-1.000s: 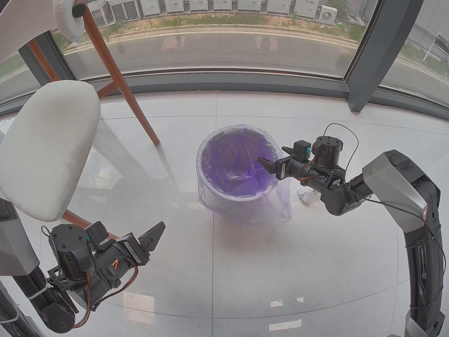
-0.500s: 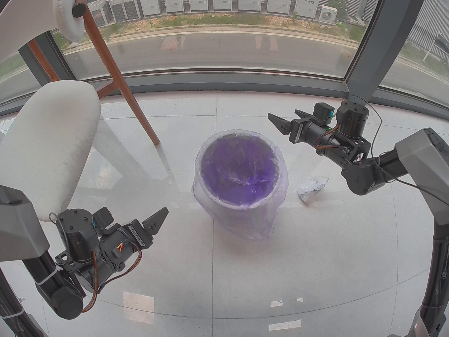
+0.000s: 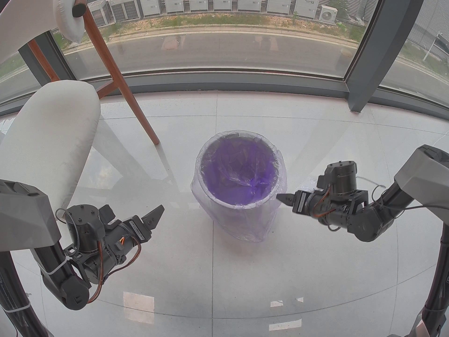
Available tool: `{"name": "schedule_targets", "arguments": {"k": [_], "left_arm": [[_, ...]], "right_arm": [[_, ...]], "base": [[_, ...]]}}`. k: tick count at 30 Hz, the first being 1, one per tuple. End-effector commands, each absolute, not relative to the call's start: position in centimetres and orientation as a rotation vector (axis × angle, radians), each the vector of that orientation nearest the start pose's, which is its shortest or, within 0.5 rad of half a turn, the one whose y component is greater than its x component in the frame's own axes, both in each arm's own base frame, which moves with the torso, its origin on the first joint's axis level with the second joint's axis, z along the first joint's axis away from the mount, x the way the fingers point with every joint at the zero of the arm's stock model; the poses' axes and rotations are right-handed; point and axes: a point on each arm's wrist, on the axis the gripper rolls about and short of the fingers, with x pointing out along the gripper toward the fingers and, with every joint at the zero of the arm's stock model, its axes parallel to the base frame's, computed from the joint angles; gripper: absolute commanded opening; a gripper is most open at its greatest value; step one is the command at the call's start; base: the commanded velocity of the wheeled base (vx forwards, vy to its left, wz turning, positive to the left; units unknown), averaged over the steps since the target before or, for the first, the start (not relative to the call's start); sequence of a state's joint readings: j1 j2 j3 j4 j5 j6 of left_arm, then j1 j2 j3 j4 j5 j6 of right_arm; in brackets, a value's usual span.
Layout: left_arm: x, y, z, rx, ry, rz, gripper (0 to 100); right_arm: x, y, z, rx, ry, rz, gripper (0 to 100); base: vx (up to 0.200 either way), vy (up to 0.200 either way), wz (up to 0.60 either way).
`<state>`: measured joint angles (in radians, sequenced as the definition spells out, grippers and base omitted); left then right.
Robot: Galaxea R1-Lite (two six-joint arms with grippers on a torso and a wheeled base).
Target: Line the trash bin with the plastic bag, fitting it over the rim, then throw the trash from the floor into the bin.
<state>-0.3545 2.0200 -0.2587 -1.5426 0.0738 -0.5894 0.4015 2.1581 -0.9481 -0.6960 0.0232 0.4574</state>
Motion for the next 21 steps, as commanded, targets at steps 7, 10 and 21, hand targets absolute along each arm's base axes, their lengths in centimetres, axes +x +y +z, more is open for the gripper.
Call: {"name": "schedule_targets", "arguments": {"k": [7, 10, 21], "left_arm": [[25.3, -8.6, 6.4, -0.574, 0.288, -0.177, 100], [25.3, -8.6, 6.3, -0.574, 0.292, -0.178, 100], [25.3, -9.0, 5.9, -0.568, 0.308, -0.183, 100]], "right_arm": [[36.3, 24.1, 5.5, 0.635, 0.901, 0.118, 100], [36.9, 24.5, 6.4, 0.656, 0.870, 0.136, 100], [38.0, 25.3, 4.6, 0.636, 0.903, 0.110, 100]], "base": [[0.000, 0.000, 0.00], [0.000, 0.000, 0.00], [0.000, 0.000, 0.00]]}}
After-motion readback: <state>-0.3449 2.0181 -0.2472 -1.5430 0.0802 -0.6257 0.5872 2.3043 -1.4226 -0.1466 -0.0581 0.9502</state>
